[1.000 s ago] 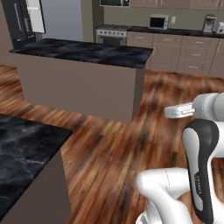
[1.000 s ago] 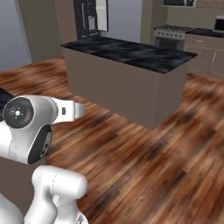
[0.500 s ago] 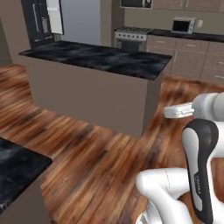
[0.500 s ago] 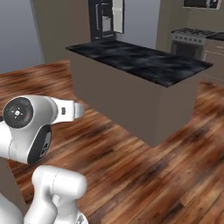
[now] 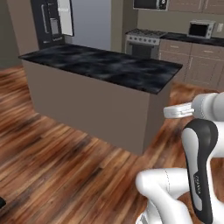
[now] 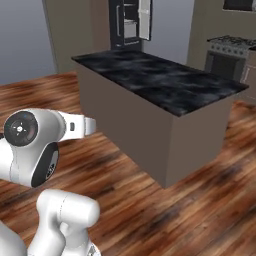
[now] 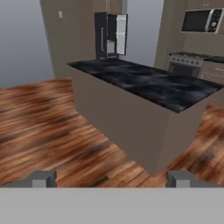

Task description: Pick up the tangerine and banana from the fridge and place one fruit on each plate on the dining counter.

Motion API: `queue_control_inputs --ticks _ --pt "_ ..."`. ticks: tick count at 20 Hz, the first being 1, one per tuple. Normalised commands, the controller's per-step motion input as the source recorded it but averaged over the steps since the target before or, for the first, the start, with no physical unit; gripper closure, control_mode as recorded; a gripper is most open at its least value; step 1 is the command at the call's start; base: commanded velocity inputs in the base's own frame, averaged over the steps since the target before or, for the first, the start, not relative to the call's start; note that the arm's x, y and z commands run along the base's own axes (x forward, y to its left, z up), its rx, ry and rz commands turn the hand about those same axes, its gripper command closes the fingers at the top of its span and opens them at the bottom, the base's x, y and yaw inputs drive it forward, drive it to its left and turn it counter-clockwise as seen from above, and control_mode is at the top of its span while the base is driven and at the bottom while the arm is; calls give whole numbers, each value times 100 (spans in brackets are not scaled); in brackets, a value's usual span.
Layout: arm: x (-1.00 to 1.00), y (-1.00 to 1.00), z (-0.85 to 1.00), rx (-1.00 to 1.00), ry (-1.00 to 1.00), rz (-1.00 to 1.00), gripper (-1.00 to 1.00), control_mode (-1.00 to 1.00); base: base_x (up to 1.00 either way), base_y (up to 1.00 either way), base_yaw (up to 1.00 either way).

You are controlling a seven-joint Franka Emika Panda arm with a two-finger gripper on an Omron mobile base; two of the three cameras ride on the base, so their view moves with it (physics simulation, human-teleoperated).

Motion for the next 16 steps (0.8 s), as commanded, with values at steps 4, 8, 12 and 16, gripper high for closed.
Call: queue_control_inputs --ticks 4,8,12,16 --pt "0 0 0 0 0 0 -100 100 75 -100 19" --pt "0 0 0 0 0 0 -100 100 66 -100 18" --pt "0 0 0 0 0 0 -100 100 61 -100 19" --pt "0 0 0 0 0 0 -100 100 60 -100 20"
